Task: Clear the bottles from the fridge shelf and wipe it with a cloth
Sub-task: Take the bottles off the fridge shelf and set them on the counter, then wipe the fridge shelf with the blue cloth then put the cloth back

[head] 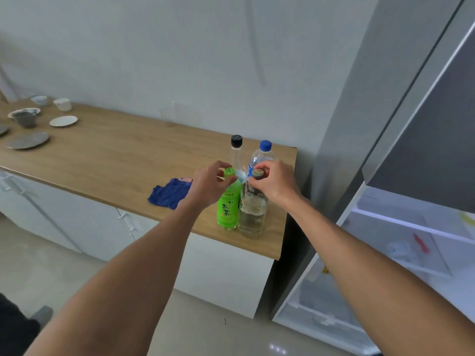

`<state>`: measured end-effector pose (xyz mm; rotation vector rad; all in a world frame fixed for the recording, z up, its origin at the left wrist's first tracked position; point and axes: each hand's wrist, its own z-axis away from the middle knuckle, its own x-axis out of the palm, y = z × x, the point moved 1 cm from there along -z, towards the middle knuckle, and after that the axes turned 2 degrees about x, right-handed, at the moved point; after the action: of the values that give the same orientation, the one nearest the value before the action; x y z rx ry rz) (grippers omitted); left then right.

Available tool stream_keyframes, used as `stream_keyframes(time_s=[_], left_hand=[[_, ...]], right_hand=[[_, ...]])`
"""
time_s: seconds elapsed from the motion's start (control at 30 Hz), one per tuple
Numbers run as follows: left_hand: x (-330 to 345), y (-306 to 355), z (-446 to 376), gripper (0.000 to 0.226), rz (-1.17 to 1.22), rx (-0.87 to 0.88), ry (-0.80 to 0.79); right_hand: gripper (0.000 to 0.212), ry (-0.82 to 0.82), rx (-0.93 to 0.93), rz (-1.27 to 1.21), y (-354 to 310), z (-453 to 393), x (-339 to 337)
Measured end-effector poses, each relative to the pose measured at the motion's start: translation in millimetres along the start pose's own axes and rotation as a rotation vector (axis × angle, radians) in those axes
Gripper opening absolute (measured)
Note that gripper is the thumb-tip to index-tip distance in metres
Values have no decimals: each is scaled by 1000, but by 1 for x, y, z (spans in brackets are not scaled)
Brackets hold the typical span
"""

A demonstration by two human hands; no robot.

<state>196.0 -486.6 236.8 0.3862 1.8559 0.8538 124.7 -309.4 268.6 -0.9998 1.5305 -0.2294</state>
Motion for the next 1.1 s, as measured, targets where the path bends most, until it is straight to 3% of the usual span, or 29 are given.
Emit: stream_keyframes(time_s=[0.13,0.2,0.3,0.43,0.63,0.8,0.93,1.1], left_hand=[[-9,-7,-1,59,15,-39,-65],[-18,-9,6,69,60,-52,-72],[-38,-14,24,61,79,-77,-42],[-85,-49,70,49,45,-187,44],[-115,-99,109,52,-20,-294,26],[-120,-166,84,61,-32,-412,-12],[-101,-212,41,69,-39,-471,-114],[-74,-254,-16,72,-43,-489,-214]], right_hand=[[46,-29,6,26,6,4,-1],[52,53,-53,80,1,12,-2],[35,149,-196,60,-18,31,0],[21,73,-270,-65,-62,68,31],[29,-140,-128,-121,-71,82,99],[47,-338,58,-100,-63,53,193],[54,-328,189,-67,-37,19,250],[49,-188,246,-3,-15,-19,289]])
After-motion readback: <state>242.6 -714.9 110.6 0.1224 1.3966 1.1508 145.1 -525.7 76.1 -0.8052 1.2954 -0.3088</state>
